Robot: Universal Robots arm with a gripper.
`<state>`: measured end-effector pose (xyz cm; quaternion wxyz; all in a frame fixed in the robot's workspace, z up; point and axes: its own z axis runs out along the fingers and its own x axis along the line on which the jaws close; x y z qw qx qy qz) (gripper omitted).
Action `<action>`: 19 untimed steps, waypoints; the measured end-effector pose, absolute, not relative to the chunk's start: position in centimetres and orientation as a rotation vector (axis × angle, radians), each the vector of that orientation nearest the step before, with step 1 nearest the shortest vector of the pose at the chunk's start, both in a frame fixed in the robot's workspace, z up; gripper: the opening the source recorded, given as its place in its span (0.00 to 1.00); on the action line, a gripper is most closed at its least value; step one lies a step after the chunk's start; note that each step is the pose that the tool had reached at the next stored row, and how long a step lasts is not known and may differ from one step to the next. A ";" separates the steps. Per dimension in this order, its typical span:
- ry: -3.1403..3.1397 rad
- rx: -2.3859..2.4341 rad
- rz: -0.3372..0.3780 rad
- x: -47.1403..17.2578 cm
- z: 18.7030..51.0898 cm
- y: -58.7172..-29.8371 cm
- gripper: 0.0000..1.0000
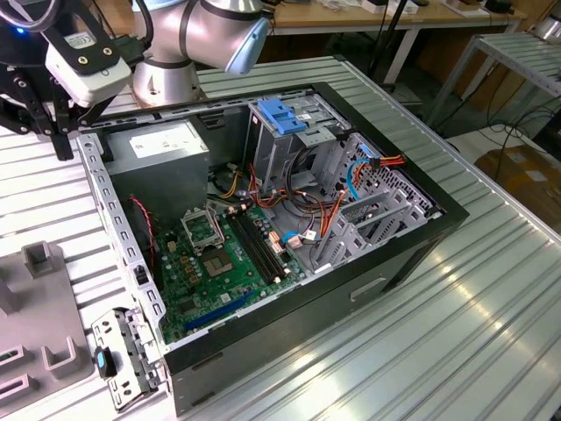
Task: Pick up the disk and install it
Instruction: 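Reach for the disk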
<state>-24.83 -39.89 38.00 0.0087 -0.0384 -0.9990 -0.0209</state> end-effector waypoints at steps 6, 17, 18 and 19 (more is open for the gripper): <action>-3.121 -0.120 -0.066 -25.7 37.9 -39.9 0.11; -3.123 -0.111 -0.066 -27.3 37.8 -39.5 0.11; -3.124 -0.108 -0.067 -27.6 37.8 -39.4 0.11; -3.124 -0.107 -0.067 -27.8 37.8 -39.3 0.11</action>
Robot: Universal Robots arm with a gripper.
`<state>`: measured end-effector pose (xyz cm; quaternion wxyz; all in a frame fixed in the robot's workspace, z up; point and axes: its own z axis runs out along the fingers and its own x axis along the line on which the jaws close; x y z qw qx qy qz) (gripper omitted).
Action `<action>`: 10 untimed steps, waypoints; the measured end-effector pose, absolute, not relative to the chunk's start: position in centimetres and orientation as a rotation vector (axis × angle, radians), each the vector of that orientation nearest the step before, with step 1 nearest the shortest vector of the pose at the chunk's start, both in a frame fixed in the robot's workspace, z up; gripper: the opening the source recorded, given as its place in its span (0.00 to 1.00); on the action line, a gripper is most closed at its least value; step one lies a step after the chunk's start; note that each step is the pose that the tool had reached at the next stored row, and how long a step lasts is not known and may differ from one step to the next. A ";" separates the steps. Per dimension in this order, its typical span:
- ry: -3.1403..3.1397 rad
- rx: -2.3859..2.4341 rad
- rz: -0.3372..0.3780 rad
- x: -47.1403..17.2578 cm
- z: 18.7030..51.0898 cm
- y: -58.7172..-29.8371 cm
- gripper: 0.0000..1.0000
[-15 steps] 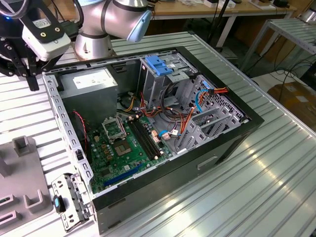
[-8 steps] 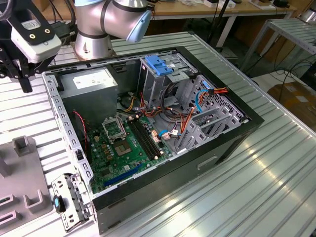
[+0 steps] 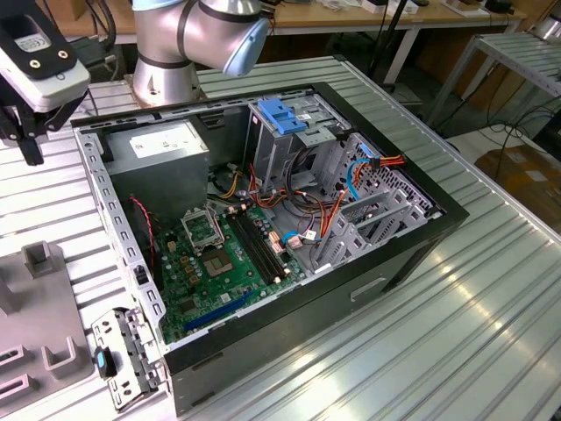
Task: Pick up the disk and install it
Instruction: 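Reach for the disk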
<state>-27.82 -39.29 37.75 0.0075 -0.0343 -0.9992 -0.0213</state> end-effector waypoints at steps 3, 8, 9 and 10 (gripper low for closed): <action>-3.125 -0.104 -0.067 -28.4 37.7 -39.1 0.11; -3.132 -0.099 -0.067 -29.8 37.5 -38.9 0.11; -3.133 -0.098 -0.067 -30.0 37.5 -38.9 0.11; -3.135 -0.096 -0.067 -30.4 37.5 -38.9 0.11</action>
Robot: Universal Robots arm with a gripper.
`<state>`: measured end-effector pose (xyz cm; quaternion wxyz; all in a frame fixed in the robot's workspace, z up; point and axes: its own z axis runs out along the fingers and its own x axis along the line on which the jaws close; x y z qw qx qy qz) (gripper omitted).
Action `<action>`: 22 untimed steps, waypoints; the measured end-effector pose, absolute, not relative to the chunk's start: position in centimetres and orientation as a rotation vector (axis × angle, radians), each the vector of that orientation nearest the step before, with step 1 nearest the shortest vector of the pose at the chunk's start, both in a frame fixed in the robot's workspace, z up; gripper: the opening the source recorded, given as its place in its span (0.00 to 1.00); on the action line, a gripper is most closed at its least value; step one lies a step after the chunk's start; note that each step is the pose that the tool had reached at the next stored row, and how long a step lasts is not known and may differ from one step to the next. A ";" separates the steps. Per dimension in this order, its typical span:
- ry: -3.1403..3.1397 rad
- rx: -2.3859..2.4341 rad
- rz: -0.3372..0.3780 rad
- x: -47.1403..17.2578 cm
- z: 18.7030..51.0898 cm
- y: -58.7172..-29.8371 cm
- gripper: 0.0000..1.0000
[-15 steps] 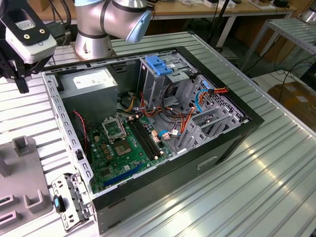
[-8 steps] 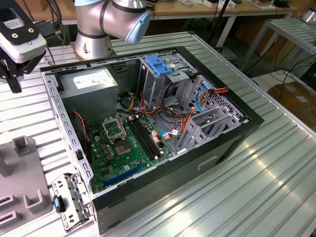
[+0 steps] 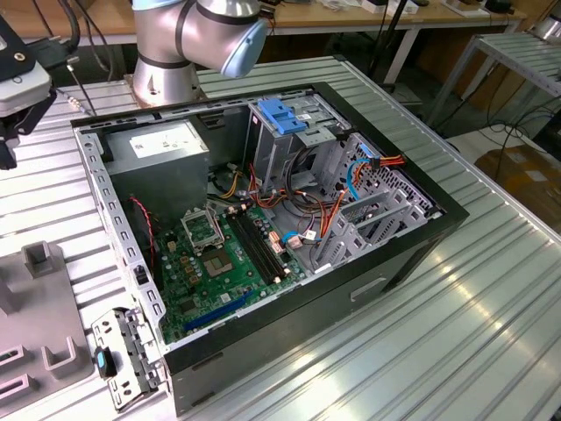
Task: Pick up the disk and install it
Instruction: 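Reach for the disk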
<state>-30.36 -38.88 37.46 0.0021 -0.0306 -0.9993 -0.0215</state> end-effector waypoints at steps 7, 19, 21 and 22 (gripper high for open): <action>-3.139 -0.091 -0.068 -31.6 37.3 -38.8 0.11; -3.140 -0.090 -0.068 -31.9 37.3 -38.9 0.11; -3.139 -0.090 -0.068 -32.5 37.3 -38.8 0.11; -3.139 -0.090 -0.068 -33.1 37.3 -38.8 0.11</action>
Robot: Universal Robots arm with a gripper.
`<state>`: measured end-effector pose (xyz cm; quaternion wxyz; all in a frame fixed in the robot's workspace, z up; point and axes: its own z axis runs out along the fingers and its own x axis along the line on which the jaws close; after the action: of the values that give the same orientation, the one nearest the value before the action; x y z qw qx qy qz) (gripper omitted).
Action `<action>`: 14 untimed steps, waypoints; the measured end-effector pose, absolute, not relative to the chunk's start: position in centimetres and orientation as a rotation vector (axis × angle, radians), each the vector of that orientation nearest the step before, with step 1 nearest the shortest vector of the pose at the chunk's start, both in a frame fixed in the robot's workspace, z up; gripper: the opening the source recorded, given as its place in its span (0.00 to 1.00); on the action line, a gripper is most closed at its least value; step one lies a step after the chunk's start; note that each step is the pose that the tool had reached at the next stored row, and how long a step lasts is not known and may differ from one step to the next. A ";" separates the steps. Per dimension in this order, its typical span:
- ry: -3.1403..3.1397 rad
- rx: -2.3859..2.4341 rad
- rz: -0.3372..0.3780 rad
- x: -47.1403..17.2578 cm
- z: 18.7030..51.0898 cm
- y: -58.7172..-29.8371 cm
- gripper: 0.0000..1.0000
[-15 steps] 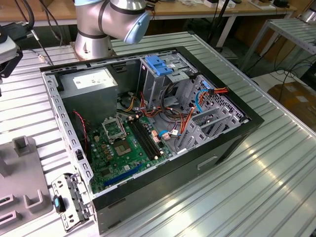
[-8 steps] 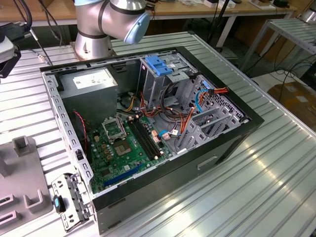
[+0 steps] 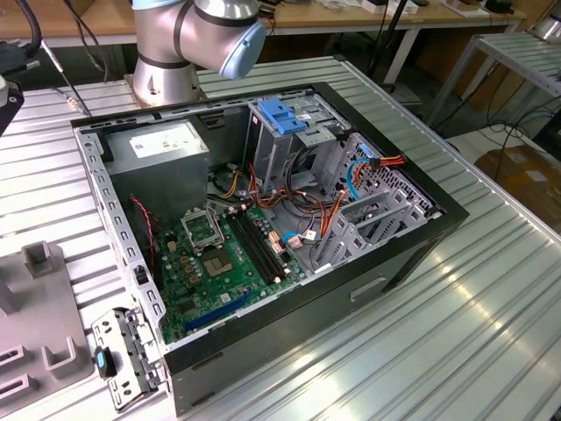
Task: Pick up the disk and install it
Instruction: 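Reach for the disk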
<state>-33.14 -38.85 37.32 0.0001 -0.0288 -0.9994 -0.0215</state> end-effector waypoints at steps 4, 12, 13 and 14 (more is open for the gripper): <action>-3.140 -0.090 -0.068 -34.4 37.3 -38.9 0.11; -3.140 -0.090 -0.068 -35.3 37.3 -38.8 0.11; -3.139 -0.090 -0.068 -35.4 37.3 -38.8 0.11; -3.140 -0.090 -0.068 -35.5 37.3 -38.8 0.11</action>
<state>-35.46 -38.85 37.27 0.0000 -0.0288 -0.9994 -0.0215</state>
